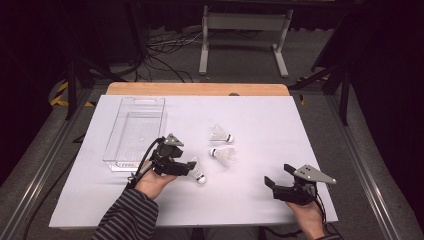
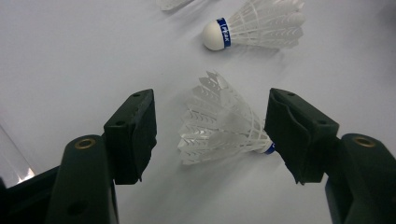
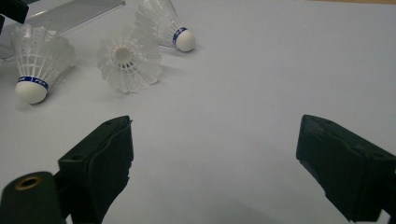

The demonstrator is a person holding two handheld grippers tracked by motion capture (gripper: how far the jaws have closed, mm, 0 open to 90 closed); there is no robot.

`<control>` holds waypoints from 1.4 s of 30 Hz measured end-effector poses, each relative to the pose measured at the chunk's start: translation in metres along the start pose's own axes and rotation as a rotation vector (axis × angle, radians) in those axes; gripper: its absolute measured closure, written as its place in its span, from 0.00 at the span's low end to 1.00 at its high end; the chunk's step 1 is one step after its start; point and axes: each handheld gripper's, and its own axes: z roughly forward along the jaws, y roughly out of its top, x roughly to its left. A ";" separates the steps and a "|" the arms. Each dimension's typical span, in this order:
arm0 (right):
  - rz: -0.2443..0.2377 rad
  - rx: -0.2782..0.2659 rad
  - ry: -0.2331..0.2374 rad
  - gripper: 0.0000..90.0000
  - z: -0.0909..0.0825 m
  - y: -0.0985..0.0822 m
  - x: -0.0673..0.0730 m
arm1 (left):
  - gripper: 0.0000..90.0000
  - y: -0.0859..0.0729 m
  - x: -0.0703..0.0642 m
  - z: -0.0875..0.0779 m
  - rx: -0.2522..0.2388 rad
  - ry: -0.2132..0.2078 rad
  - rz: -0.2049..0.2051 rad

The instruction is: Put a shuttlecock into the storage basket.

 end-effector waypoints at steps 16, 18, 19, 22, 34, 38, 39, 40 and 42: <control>-0.003 0.004 0.001 0.13 0.001 0.000 0.000 | 0.44 0.008 0.003 0.012 0.092 -0.018 -0.019; -0.002 0.005 0.001 0.13 0.001 0.000 0.000 | 0.46 0.008 0.003 0.013 0.100 -0.017 -0.018; -0.003 0.006 0.002 0.13 0.001 0.000 0.000 | 0.47 0.008 0.003 0.013 0.104 -0.017 -0.023; -0.004 0.007 0.001 0.13 0.001 0.000 0.000 | 0.51 0.008 0.004 0.014 0.107 -0.025 -0.019; -0.005 0.008 0.001 0.13 0.001 0.000 0.000 | 0.62 0.007 0.005 0.018 0.149 -0.057 -0.012; -0.004 0.009 0.001 0.13 0.001 0.000 0.000 | 0.66 0.007 0.005 0.020 0.158 -0.065 -0.003; -0.003 0.010 0.001 0.13 0.001 0.000 0.000 | 0.67 0.007 0.005 0.020 0.159 -0.065 -0.003; -0.004 0.010 0.001 0.13 0.001 0.000 0.000 | 0.68 0.007 0.005 0.021 0.160 -0.065 -0.002; -0.003 0.010 0.001 0.13 0.001 0.000 0.000 | 0.69 0.007 0.005 0.021 0.160 -0.065 0.000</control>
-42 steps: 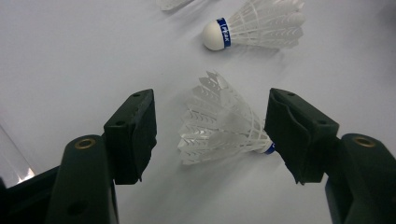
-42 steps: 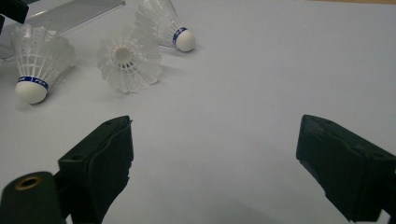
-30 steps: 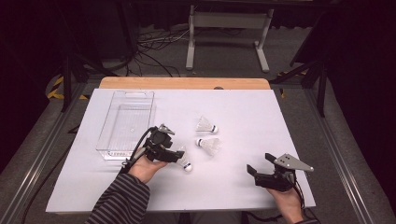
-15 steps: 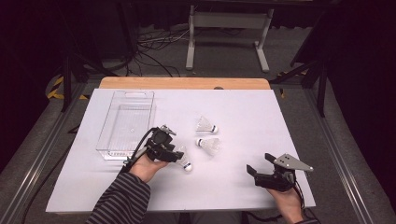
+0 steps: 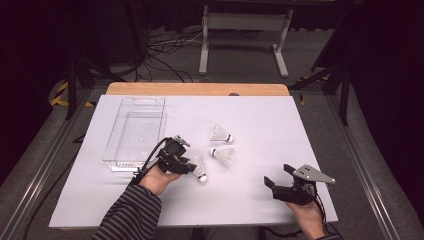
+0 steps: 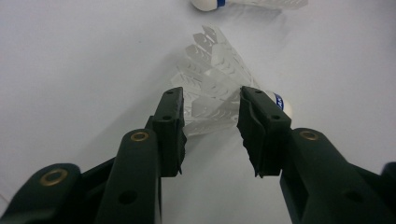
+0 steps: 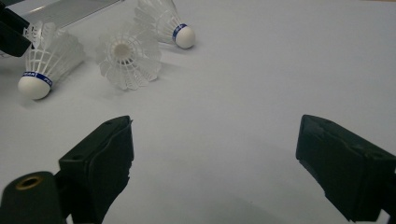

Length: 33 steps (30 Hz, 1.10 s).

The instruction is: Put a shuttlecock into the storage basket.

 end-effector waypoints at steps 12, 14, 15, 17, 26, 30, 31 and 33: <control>-0.002 0.001 -0.001 0.13 0.000 0.000 0.000 | 0.83 -0.001 0.000 0.001 0.026 0.007 0.032; -0.002 0.001 -0.002 0.13 0.000 0.000 0.000 | 0.86 -0.001 0.001 0.001 0.029 0.009 0.039; -0.002 0.001 -0.001 0.13 0.000 0.000 0.000 | 0.88 -0.001 0.001 0.000 0.030 0.007 0.041; -0.002 0.001 -0.002 0.13 0.000 0.000 0.000 | 0.91 -0.001 0.001 0.000 0.028 0.007 0.046; -0.005 0.002 -0.001 0.13 0.000 0.000 0.000 | 0.99 -0.002 -0.002 -0.001 0.036 -0.004 0.065; -0.004 0.002 -0.001 0.13 0.000 0.000 0.000 | 1.00 -0.002 -0.001 -0.002 0.026 -0.015 0.082; -0.004 0.002 -0.001 0.13 0.000 0.000 0.000 | 1.00 -0.002 -0.002 -0.003 0.024 -0.017 0.082; -0.004 0.003 -0.001 0.13 0.000 0.000 0.000 | 1.00 -0.002 -0.003 -0.005 0.025 -0.022 0.081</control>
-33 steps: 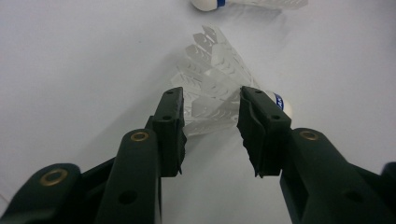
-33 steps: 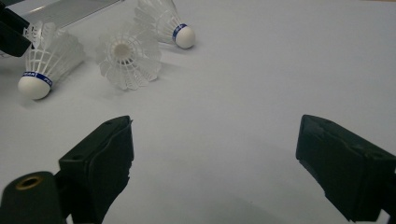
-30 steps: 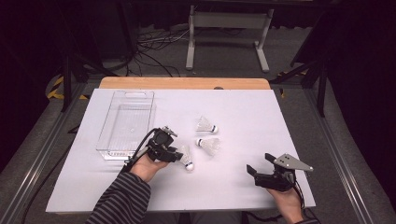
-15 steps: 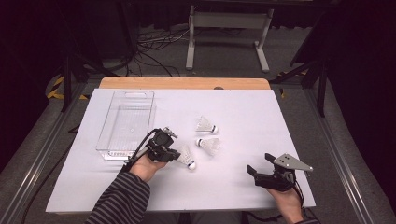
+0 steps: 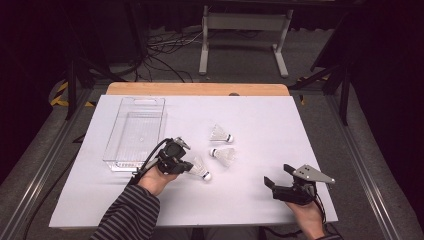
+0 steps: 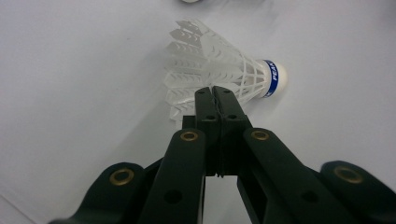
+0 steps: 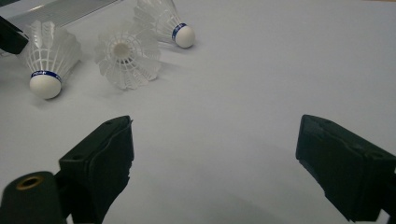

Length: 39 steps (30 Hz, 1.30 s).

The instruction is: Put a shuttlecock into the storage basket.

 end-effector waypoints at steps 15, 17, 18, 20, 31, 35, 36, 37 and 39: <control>-0.001 0.000 -0.002 0.13 0.000 0.000 0.000 | 1.00 0.001 -0.007 -0.010 -0.021 -0.016 0.036; -0.003 0.001 -0.005 0.13 0.000 0.000 0.001 | 1.00 0.001 -0.007 -0.012 -0.026 -0.021 0.032; -0.003 0.001 -0.004 0.13 0.000 0.000 0.001 | 1.00 0.000 -0.007 -0.012 -0.032 -0.028 0.030; -0.001 -0.001 -0.003 0.13 0.000 0.000 0.000 | 1.00 0.000 -0.007 -0.014 -0.035 -0.024 0.034; -0.005 0.000 -0.005 0.13 0.000 0.000 0.000 | 1.00 0.002 -0.011 -0.024 -0.053 -0.023 0.040; -0.001 -0.001 -0.003 0.13 0.000 0.000 0.001 | 1.00 0.002 -0.010 -0.028 -0.065 -0.025 0.037; -0.002 -0.001 -0.003 0.13 0.000 0.000 0.001 | 1.00 0.001 -0.010 -0.030 -0.069 -0.021 0.035; -0.002 -0.001 -0.003 0.13 0.000 0.000 0.000 | 1.00 0.001 -0.009 -0.031 -0.074 -0.021 0.034; -0.004 -0.001 -0.004 0.13 0.000 0.000 0.000 | 1.00 0.001 -0.009 -0.035 -0.080 -0.011 0.030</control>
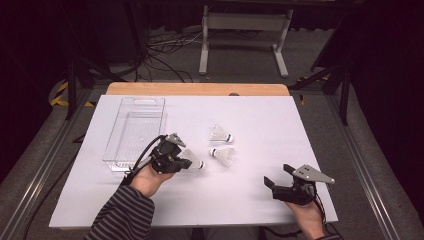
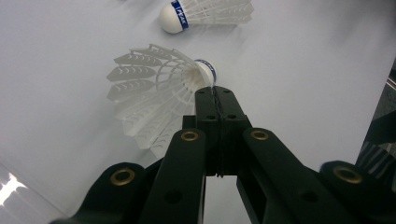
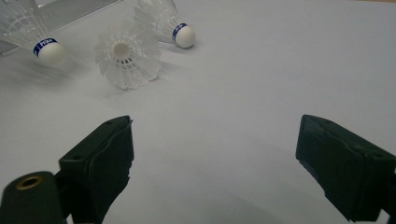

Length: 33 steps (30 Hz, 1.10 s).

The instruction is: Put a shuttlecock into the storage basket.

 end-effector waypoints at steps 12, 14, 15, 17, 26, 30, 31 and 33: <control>0.001 -0.001 0.002 0.13 0.000 0.000 0.000 | 1.00 0.000 0.007 -0.019 -0.037 0.010 -0.016; 0.002 -0.001 0.002 0.13 0.000 0.000 0.000 | 1.00 0.000 0.008 -0.022 -0.043 0.012 -0.023; 0.002 -0.001 0.002 0.13 0.000 0.000 0.000 | 1.00 0.000 0.009 -0.024 -0.047 0.015 -0.022; 0.002 -0.001 0.001 0.13 0.000 0.000 0.000 | 1.00 -0.001 0.011 -0.029 -0.057 0.020 -0.026; 0.001 -0.001 0.001 0.13 0.000 0.000 0.000 | 1.00 -0.006 0.020 -0.044 -0.083 0.037 -0.058; 0.002 -0.001 0.000 0.13 0.000 0.000 0.000 | 1.00 -0.007 0.024 -0.048 -0.090 0.043 -0.070; 0.002 0.000 0.000 0.13 0.000 0.000 0.000 | 1.00 -0.007 0.024 -0.049 -0.093 0.047 -0.070; 0.002 -0.001 0.000 0.13 0.000 0.000 0.000 | 1.00 -0.007 0.025 -0.051 -0.095 0.051 -0.072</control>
